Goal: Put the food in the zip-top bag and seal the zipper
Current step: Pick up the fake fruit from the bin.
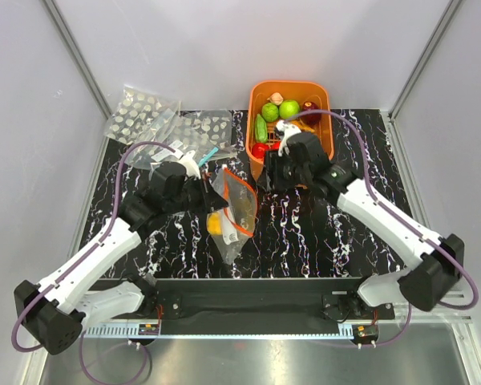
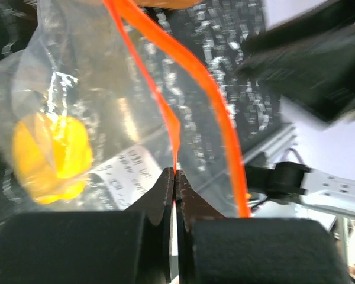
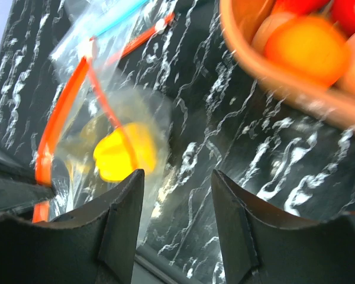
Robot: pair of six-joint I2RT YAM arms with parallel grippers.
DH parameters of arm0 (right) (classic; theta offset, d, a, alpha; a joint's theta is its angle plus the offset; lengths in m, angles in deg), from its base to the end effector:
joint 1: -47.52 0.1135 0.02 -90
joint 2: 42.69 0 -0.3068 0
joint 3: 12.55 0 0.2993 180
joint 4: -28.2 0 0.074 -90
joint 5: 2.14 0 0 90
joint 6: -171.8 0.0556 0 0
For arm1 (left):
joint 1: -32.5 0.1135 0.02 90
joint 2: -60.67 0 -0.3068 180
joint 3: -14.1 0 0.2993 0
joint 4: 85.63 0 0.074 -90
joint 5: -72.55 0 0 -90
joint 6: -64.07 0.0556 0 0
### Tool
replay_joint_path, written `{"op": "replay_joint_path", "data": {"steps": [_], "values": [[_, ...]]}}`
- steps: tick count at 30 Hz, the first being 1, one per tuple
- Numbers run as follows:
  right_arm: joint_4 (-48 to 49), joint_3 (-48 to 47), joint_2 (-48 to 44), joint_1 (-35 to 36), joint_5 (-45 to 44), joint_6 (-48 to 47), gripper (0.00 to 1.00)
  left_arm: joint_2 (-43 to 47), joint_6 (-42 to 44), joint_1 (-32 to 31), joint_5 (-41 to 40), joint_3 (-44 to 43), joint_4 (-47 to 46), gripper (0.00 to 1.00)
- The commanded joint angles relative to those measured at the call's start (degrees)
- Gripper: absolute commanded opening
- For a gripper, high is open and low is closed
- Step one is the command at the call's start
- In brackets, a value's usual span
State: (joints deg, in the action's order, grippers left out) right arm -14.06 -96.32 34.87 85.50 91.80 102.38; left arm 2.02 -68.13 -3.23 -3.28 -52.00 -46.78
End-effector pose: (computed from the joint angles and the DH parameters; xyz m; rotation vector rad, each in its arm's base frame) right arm 0.2784 0.2222 0.3693 -0.3833 2.2417 0.6343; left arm 0.2083 -0.1666 0.3477 0.0302 2.2912 -1.0276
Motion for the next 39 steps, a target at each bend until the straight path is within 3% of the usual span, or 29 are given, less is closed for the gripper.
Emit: {"op": "replay_joint_path", "data": {"steps": [1, 11, 18, 25, 26, 30, 39], "values": [[-4.10, -9.50, 4.77, 0.00, -5.85, -5.63, 0.56, 0.56, 3.44, 1.01, -1.08, 2.50, 1.63, 0.00], [-7.97, -29.91, 23.41, -12.21, -8.78, -11.78, 0.55, 2.84, 4.93, 1.10, 1.21, 7.08, -2.77, 0.00], [-12.10, -50.62, 40.37, -19.60, -13.51, -18.28, 0.57, 2.32, 6.16, 1.10, 2.26, 6.47, -2.77, 0.00], [-14.13, -69.55, 58.20, -24.00, -18.45, -23.39, 0.69, 1.70, 7.65, 1.01, 1.82, 5.59, -1.54, 0.00], [-13.78, -70.78, 59.45, -24.26, -19.14, -23.65, 0.77, 1.53, 7.83, 1.10, 1.91, 5.41, -1.45, 0.00], [-9.65, -72.55, 62.62, -25.23, -21.34, -26.54, 0.91, 1.09, 8.18, 1.01, 2.44, 4.28, -0.40, 0.00], [-3.14, -73.52, 67.98, -26.29, -20.11, -29.63, 0.93, 1.09, 9.41, 1.10, 0.15, 1.11, 3.21, 0.00]]}}
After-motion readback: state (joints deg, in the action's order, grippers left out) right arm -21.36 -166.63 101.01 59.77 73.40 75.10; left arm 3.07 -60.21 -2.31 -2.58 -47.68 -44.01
